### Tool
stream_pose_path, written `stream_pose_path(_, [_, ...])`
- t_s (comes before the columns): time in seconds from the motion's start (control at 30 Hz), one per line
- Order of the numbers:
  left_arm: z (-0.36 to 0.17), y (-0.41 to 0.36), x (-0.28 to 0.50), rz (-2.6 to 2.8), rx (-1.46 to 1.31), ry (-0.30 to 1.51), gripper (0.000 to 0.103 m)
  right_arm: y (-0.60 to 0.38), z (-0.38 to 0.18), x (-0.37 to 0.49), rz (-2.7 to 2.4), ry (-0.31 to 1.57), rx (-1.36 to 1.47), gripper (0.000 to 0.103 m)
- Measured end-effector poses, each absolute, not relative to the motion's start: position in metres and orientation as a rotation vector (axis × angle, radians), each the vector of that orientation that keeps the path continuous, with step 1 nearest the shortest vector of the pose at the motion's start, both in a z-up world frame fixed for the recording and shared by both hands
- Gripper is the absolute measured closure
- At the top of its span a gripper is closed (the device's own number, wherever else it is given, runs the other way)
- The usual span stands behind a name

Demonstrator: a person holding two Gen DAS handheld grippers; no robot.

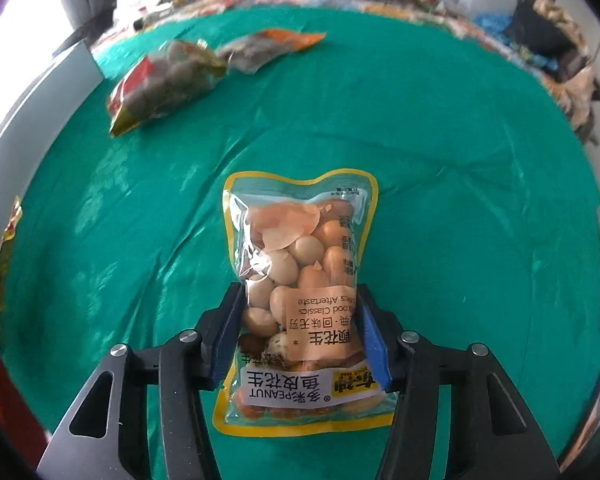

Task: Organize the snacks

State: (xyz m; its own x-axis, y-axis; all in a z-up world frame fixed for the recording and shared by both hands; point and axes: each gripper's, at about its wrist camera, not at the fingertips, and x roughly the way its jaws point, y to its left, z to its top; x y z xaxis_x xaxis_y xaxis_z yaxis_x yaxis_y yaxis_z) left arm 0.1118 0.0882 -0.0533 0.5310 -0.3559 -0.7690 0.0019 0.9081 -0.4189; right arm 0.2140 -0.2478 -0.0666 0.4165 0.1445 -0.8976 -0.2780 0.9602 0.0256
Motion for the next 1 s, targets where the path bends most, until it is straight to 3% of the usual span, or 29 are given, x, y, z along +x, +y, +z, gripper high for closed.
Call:
stream_pose_path(0.17, [-0.003,0.125,0.094,-0.259,-0.501,0.888,0.064,-0.223,-0.009,0.2,0.369,1.035,0.042,0.047])
stream_pose_path(0.33, [0.048,0.212,0.075,-0.115,-0.497,0.781,0.063,-0.104,0.078,0.173,0.706,0.928,0.105,0.046])
stream_pose_path(0.43, [0.054,0.271,0.064,0.05,-0.459,0.785,0.061,-0.019,0.103,0.155,0.891,0.917,0.142,0.046])
stream_pose_path(0.53, [0.041,0.317,0.057,0.212,-0.409,0.812,0.047,0.057,0.105,0.139,1.013,0.942,0.152,0.04])
stream_pose_path(0.6, [0.026,0.341,0.052,0.298,-0.397,0.856,0.025,0.107,0.095,0.132,1.066,0.963,0.146,0.029])
stream_pose_path(0.63, [0.018,0.35,0.049,0.335,-0.395,0.876,0.024,0.128,0.086,0.131,1.082,1.003,0.147,0.019])
stream_pose_path(0.73, [0.007,0.364,0.028,0.391,-0.393,0.883,0.024,0.143,0.061,0.132,1.031,1.091,0.124,0.019])
stream_pose_path(0.93, [0.019,0.323,0.02,0.278,-0.454,0.784,0.023,0.037,0.034,0.147,0.809,0.923,0.04,0.019])
stream_pose_path(1.0, [0.032,0.289,0.021,0.192,-0.442,0.754,0.015,-0.016,0.008,0.152,0.652,0.879,-0.062,0.019])
